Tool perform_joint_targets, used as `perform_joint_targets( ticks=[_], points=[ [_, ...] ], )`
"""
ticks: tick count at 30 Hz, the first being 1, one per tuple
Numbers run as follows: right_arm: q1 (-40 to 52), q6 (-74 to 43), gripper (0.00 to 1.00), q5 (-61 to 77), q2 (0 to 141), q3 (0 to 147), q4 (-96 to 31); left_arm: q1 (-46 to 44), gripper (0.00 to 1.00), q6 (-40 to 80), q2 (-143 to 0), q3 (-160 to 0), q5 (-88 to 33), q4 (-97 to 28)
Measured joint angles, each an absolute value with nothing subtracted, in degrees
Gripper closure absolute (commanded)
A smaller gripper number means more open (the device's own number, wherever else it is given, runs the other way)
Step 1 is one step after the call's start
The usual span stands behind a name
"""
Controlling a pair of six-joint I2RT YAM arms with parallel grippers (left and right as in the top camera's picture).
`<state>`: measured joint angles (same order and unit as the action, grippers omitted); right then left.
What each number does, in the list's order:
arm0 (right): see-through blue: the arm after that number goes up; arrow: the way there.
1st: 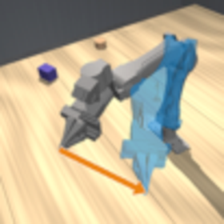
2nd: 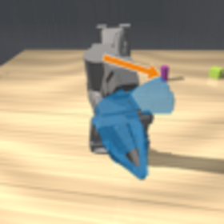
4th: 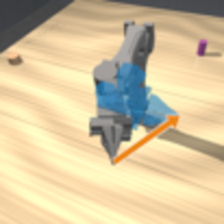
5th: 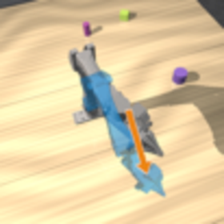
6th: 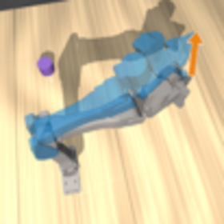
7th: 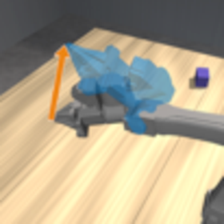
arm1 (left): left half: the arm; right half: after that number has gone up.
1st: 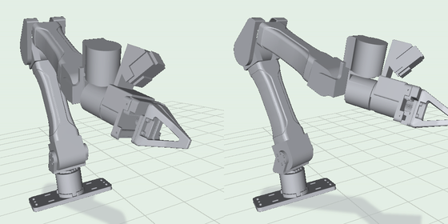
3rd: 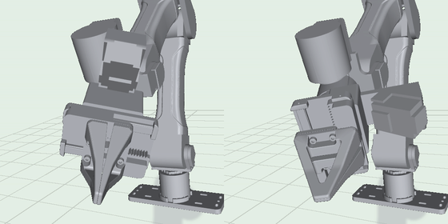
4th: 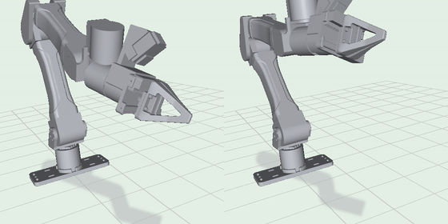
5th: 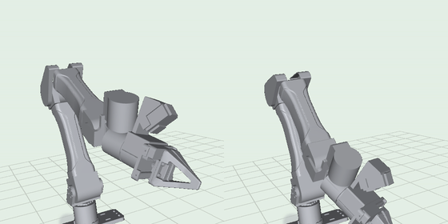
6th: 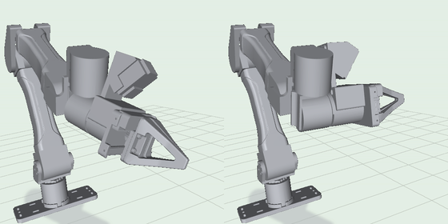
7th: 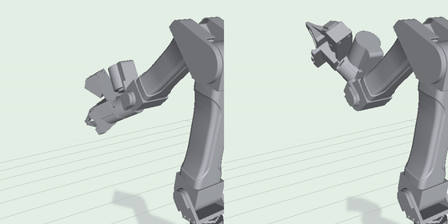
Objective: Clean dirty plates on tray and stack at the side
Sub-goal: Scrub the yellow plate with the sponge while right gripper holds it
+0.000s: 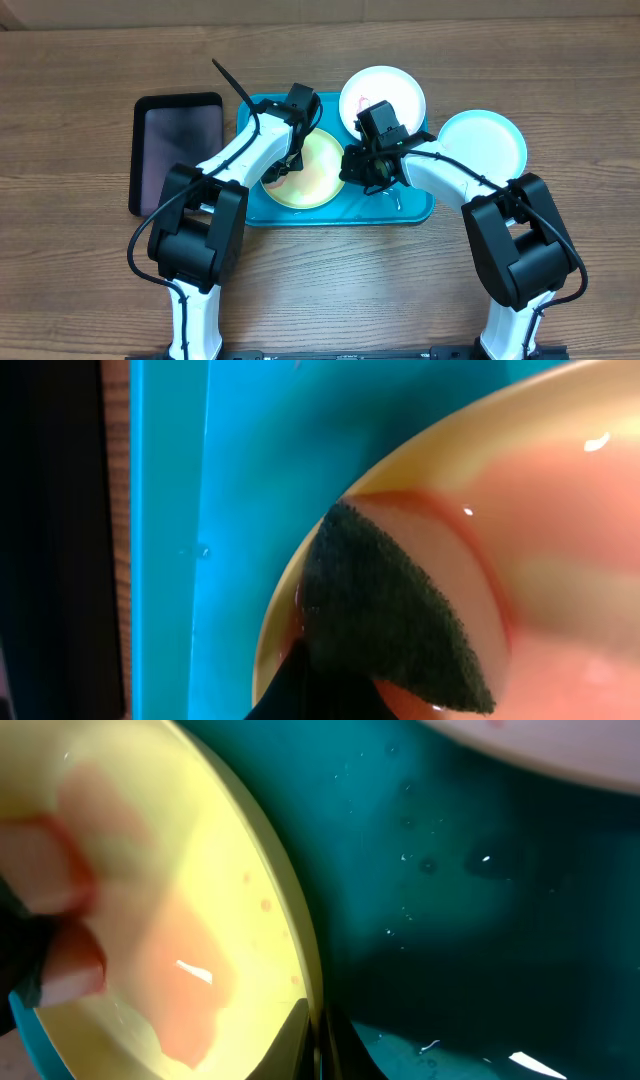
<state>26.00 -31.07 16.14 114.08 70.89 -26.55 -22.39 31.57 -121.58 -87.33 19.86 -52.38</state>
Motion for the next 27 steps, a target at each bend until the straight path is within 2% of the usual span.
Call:
perform_joint_targets(
  ticks=[5,11,19,23,27],
  points=[
    [25.28,-31.46,0.96,14.96,114.08,70.91,-26.61,-21.65,0.96,23.24,-121.62,-87.24,13.34,-41.80],
    [24.43,-31.48,0.96,14.33,114.08,71.00,-26.63,-20.51,0.96,12.75,-121.78,-87.24,-5.74,-34.98],
    [24.53,-30.63,0.96,14.68,114.08,71.00,-26.89,-20.91,0.96,-2.66,-122.04,-87.15,-25.04,-46.74],
    [24.60,-30.35,0.96,14.81,114.08,71.00,-27.00,-21.17,0.96,-7.20,-122.06,-87.07,-26.15,-53.87],
    [24.93,-30.17,0.96,15.22,114.08,71.00,-27.05,-21.37,0.96,-7.42,-122.06,-87.09,-20.32,-57.76]
  ],
)
